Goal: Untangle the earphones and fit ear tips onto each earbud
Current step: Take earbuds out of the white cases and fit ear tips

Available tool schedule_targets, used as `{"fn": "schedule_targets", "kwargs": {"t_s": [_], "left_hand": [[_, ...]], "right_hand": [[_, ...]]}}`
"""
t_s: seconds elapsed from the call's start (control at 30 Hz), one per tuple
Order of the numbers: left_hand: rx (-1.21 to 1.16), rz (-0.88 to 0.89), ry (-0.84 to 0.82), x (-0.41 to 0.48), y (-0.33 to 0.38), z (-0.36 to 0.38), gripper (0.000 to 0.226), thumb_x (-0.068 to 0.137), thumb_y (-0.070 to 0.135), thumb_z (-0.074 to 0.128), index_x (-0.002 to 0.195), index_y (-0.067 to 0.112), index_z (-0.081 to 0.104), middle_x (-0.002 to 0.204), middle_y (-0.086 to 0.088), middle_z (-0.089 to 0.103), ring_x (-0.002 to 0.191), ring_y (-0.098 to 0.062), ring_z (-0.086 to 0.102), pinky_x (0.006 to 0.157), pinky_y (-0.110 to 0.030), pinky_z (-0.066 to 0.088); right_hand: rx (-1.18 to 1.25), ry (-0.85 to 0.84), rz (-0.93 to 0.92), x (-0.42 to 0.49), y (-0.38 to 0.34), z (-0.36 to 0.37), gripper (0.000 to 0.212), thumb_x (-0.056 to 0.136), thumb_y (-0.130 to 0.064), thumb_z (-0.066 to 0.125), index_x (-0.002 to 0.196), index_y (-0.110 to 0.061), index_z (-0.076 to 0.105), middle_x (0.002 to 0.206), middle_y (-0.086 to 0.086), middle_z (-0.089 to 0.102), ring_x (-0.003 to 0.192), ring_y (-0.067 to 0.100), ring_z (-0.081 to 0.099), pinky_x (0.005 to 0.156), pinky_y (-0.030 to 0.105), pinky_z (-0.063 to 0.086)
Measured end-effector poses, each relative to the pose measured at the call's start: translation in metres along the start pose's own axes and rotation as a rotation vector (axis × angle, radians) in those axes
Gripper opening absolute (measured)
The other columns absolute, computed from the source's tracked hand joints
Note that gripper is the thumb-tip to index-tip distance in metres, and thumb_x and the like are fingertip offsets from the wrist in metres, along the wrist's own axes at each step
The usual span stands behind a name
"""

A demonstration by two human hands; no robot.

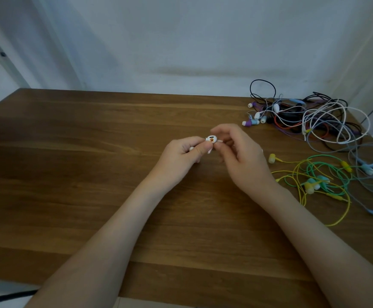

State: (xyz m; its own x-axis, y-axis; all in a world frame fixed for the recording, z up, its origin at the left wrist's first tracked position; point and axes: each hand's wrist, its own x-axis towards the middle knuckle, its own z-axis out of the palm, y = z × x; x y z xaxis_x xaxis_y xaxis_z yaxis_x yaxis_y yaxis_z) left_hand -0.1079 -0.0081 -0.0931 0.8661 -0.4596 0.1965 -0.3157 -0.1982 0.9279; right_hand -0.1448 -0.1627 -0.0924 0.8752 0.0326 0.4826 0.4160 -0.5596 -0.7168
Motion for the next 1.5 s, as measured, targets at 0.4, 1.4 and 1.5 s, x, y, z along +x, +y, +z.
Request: {"fn": "schedule_targets", "kwargs": {"t_s": [0.4, 1.4, 1.5], "left_hand": [[0.045, -0.060, 0.092, -0.0006, -0.0018, 0.0006, 0.017, 0.090, 0.033, 0.062, 0.075, 0.025, 0.056, 0.059, 0.020, 0.051, 0.059, 0.003, 0.046, 0.060, -0.015, 0.038], [0.064, -0.039, -0.005, -0.0003, -0.0005, 0.0002, 0.022, 0.099, 0.031, 0.047, 0.084, 0.020, 0.058, 0.056, 0.017, 0.049, 0.057, 0.000, 0.043, 0.065, -0.023, 0.036], [0.056, -0.042, 0.005, -0.0005, 0.0010, 0.0003, 0.022, 0.099, 0.029, 0.049, 0.081, 0.019, 0.056, 0.055, 0.016, 0.049, 0.056, 0.000, 0.042, 0.060, -0.016, 0.036]], "right_hand": [[0.195, 0.098, 0.221, 0.0025, -0.0068, -0.0034, 0.019, 0.091, -0.004, 0.058, 0.103, -0.018, 0.054, 0.091, -0.003, 0.061, 0.076, 0.006, 0.064, 0.065, 0.016, 0.053], [0.434, 0.080, 0.379, 0.0052, -0.0036, -0.0045, 0.018, 0.089, -0.003, 0.060, 0.094, -0.020, 0.057, 0.086, 0.000, 0.062, 0.073, 0.006, 0.058, 0.062, 0.019, 0.050], [0.467, 0.072, 0.377, 0.0050, -0.0048, -0.0055, 0.019, 0.089, -0.002, 0.061, 0.096, -0.019, 0.057, 0.082, 0.000, 0.064, 0.070, 0.005, 0.060, 0.062, 0.019, 0.050]]}}
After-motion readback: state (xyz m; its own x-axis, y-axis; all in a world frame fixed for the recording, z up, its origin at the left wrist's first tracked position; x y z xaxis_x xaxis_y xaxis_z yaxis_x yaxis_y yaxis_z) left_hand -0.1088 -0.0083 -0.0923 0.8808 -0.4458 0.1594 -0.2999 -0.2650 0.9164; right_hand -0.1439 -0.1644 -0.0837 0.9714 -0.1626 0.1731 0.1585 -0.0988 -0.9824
